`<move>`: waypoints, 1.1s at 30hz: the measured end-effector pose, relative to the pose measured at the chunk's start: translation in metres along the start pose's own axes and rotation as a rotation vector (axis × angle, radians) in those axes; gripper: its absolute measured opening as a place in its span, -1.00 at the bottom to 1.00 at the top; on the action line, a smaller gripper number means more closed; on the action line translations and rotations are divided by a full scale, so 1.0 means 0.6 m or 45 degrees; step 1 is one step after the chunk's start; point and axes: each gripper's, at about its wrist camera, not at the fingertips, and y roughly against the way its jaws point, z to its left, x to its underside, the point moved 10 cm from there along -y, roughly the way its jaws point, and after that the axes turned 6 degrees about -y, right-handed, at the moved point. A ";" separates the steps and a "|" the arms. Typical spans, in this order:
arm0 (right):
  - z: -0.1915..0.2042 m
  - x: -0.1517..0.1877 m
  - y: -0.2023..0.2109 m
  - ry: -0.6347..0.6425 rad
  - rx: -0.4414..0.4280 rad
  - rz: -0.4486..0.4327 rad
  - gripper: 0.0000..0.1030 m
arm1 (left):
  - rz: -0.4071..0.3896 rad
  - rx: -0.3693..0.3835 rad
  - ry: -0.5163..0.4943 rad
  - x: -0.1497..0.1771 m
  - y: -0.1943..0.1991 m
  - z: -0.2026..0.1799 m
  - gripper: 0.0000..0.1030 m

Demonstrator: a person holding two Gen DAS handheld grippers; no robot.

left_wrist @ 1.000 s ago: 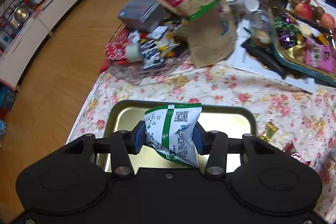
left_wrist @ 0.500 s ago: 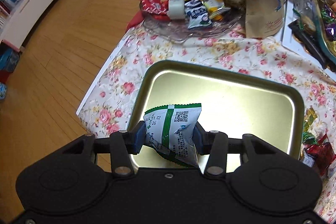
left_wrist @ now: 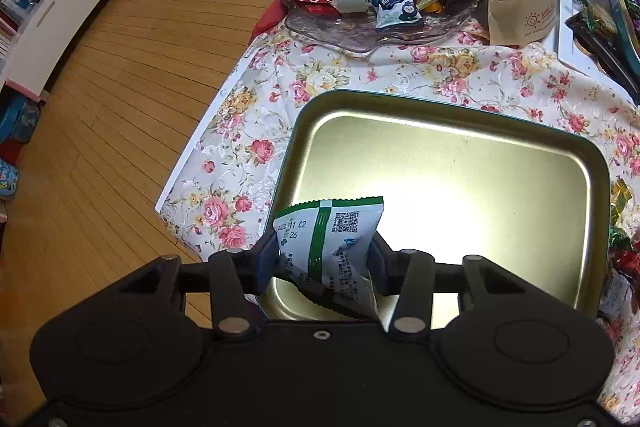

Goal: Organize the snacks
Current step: 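Carry the green-and-white packet over the gold tray and open the left tool, then carry the walnut packet over the gold tray and open the right tool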

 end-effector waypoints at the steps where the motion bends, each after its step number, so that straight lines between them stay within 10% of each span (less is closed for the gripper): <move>1: 0.005 0.001 0.000 0.008 -0.009 0.000 -0.36 | 0.001 0.012 0.001 0.001 -0.001 -0.001 0.07; 33: 0.121 0.078 0.015 0.375 -0.238 0.062 -0.28 | 0.018 0.087 -0.047 0.009 -0.009 -0.023 0.09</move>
